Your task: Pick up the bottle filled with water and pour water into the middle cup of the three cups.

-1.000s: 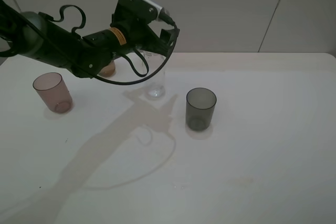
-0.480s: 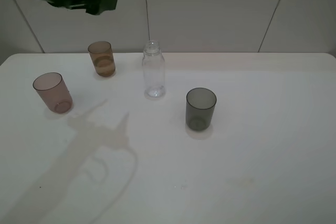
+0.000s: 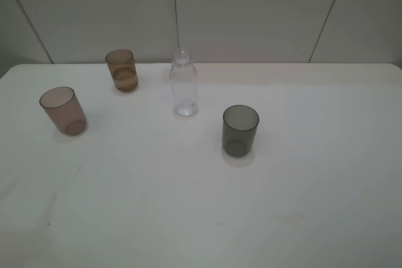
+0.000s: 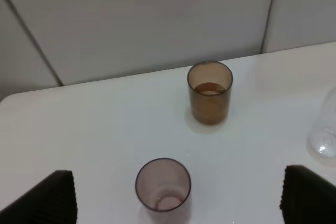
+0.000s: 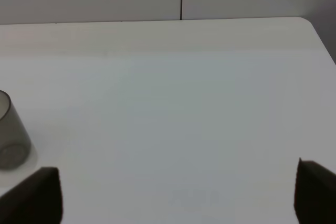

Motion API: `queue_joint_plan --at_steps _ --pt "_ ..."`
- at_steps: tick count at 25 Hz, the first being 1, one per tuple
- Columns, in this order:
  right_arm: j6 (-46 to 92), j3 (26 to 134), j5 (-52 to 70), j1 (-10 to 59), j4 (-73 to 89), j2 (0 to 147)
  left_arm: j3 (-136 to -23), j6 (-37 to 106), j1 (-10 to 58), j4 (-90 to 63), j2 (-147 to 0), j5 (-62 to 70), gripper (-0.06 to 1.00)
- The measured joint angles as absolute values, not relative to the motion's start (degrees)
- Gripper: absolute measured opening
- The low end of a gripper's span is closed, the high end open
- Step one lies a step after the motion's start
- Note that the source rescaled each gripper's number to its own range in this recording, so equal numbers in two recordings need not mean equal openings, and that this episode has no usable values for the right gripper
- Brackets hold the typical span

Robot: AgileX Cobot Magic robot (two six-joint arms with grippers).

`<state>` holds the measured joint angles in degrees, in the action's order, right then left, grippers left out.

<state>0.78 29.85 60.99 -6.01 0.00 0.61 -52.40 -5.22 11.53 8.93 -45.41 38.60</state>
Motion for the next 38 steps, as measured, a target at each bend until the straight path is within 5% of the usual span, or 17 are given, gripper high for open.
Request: queue_joint_plan --at_steps 13,21,38 --pt "0.78 29.85 60.99 -6.01 0.0 0.61 -42.62 -6.14 10.47 6.74 -13.84 60.75 0.98" --pt "0.78 29.85 60.99 -6.01 0.0 0.61 -35.08 -4.24 10.47 0.55 -0.82 61.63 0.98" --pt "0.78 29.85 60.99 -6.01 0.0 0.61 -28.89 -2.1 10.47 -0.91 0.37 61.06 0.98"
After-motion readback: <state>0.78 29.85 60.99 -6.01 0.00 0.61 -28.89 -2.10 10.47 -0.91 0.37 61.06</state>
